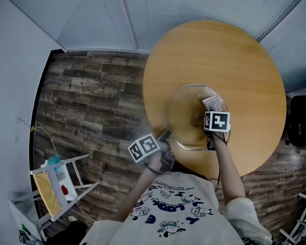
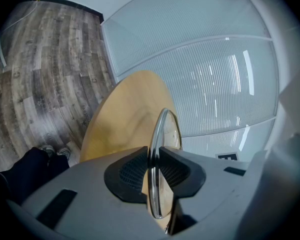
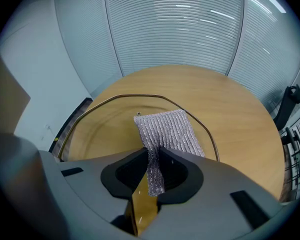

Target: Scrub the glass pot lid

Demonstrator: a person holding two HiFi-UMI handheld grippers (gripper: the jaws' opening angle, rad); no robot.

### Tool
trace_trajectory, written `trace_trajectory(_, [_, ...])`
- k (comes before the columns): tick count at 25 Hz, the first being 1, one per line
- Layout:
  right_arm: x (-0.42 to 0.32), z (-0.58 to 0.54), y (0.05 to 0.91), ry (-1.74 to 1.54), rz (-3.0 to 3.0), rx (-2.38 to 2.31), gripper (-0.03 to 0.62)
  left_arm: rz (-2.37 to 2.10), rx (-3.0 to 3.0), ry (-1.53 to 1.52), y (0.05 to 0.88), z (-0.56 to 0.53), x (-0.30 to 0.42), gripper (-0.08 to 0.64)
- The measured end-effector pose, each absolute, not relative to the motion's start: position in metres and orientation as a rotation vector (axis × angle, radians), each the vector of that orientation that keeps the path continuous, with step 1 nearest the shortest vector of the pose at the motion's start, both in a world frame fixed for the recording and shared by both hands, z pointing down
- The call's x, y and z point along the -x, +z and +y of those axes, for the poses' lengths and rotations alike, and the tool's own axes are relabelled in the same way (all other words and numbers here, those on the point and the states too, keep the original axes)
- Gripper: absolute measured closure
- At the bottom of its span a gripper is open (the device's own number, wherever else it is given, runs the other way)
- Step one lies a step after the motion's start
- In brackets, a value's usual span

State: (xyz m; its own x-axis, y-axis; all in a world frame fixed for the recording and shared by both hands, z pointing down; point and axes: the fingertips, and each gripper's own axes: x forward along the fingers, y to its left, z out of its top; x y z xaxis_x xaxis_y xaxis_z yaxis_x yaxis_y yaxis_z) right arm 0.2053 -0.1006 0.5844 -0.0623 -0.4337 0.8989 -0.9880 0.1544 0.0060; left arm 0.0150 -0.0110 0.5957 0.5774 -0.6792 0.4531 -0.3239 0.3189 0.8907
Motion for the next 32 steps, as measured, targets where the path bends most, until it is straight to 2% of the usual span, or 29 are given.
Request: trace_trajectory(32, [-0.212, -0.068, 0.584, 0.832, -1.615, -1.289, 0.517, -0.993, -1.264, -0.309, 0.593, -0.012, -0.016, 0.488])
